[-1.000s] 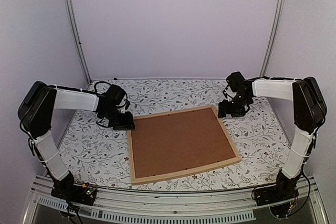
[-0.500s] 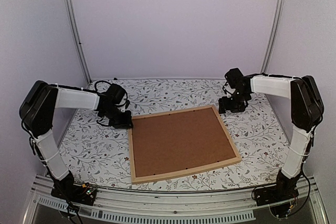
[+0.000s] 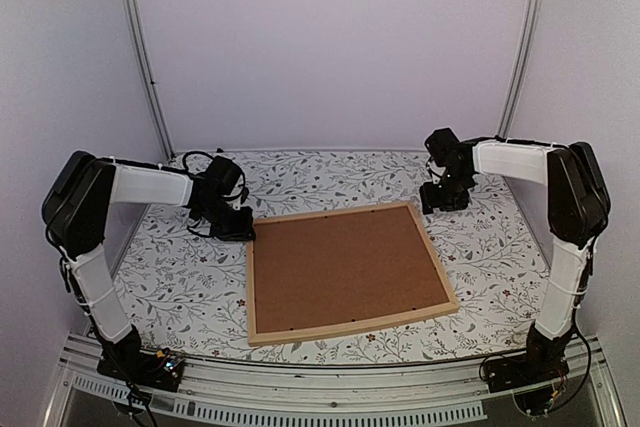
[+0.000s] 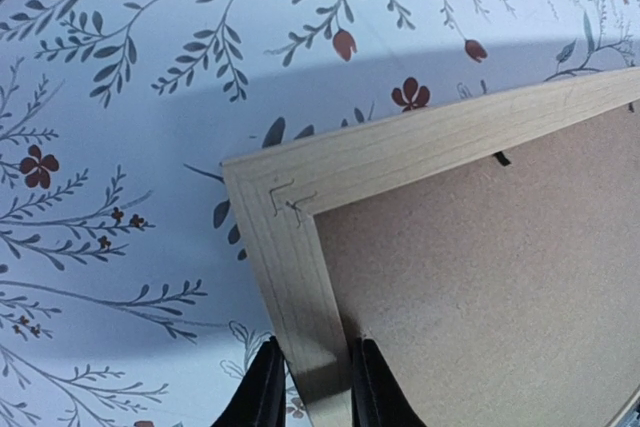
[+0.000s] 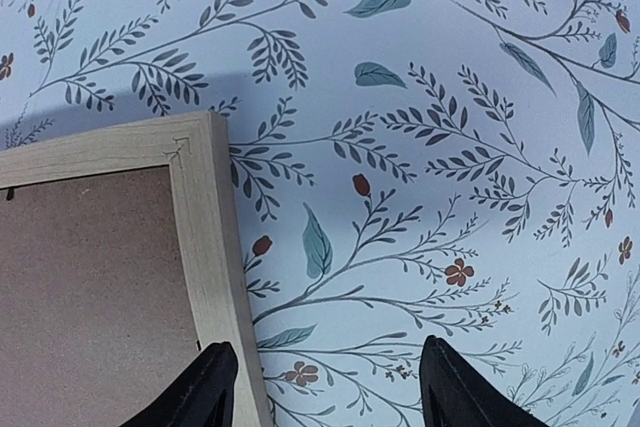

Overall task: Put the photo into the frame
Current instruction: Press the fastener onto the backboard.

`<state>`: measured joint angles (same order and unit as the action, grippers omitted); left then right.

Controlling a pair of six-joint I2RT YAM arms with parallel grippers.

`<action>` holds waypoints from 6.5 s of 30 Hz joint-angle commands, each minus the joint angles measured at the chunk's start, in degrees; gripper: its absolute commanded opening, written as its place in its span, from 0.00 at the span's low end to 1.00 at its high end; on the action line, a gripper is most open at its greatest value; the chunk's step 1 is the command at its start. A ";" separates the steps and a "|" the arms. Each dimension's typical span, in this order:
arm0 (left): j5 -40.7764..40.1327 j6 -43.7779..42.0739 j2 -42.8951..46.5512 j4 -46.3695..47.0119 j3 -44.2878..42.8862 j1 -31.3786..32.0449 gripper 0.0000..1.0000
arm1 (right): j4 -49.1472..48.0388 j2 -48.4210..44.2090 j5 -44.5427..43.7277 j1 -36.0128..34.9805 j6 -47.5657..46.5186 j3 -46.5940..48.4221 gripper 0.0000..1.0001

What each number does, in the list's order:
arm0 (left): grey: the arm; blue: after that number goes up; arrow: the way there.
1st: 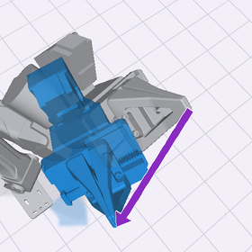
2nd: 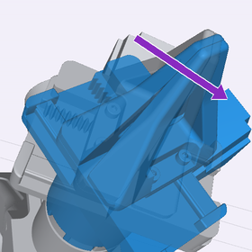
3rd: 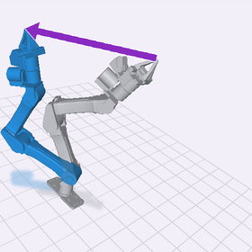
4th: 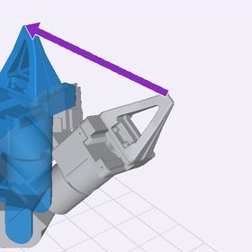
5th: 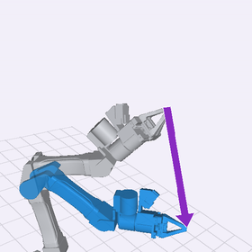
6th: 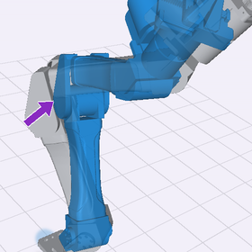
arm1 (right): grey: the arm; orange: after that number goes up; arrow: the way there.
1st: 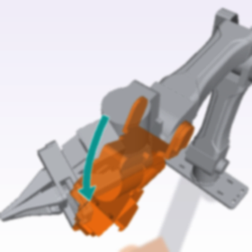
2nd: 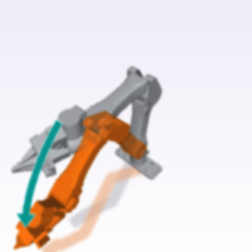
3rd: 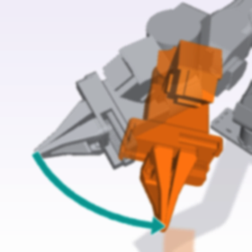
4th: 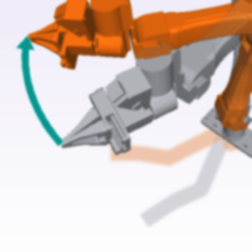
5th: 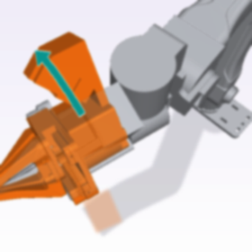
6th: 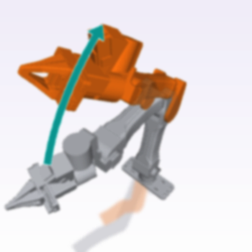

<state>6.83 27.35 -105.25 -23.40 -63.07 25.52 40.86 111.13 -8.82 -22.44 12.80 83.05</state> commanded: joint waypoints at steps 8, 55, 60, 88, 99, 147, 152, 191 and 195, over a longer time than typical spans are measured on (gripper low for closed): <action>-0.21 -2.21 -1.35 0.53 -0.75 -0.27 0.19 | 2.24 3.32 -0.79 -1.50 -0.49 2.33 0.63; 1.16 -1.63 -2.32 1.84 0.67 -0.10 0.18 | 7.30 3.82 -8.01 -10.52 3.11 6.51 0.59; 1.26 -1.68 -2.24 1.95 0.67 -0.04 0.18 | 10.49 3.32 -12.22 -10.02 3.19 7.82 0.60; 1.21 -1.90 -1.98 1.98 1.02 -0.17 0.19 | 11.83 10.73 -13.63 -7.80 2.12 9.68 0.60; 1.26 -1.95 -2.15 2.04 0.95 -0.15 0.19 | 12.63 12.32 -12.86 -9.35 2.44 10.81 0.60; 1.94 -1.61 -1.73 3.36 3.04 0.11 0.19 | 14.69 16.79 -11.55 -16.59 5.48 13.26 0.56; 1.57 -1.52 -1.66 3.27 3.04 0.07 0.19 | 16.44 12.18 -12.80 -16.37 5.96 11.98 0.57; 0.55 -1.39 -1.79 2.48 1.63 -0.03 0.19 | 17.91 -8.81 -9.08 -15.71 14.28 -14.45 0.75; 0.55 -1.57 -1.80 2.46 1.63 -0.02 0.19 | 17.91 -8.91 -9.32 -15.71 14.22 -14.43 0.79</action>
<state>7.22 28.56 -105.06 -20.47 -61.78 25.36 59.42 101.73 -17.28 -37.89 26.39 68.88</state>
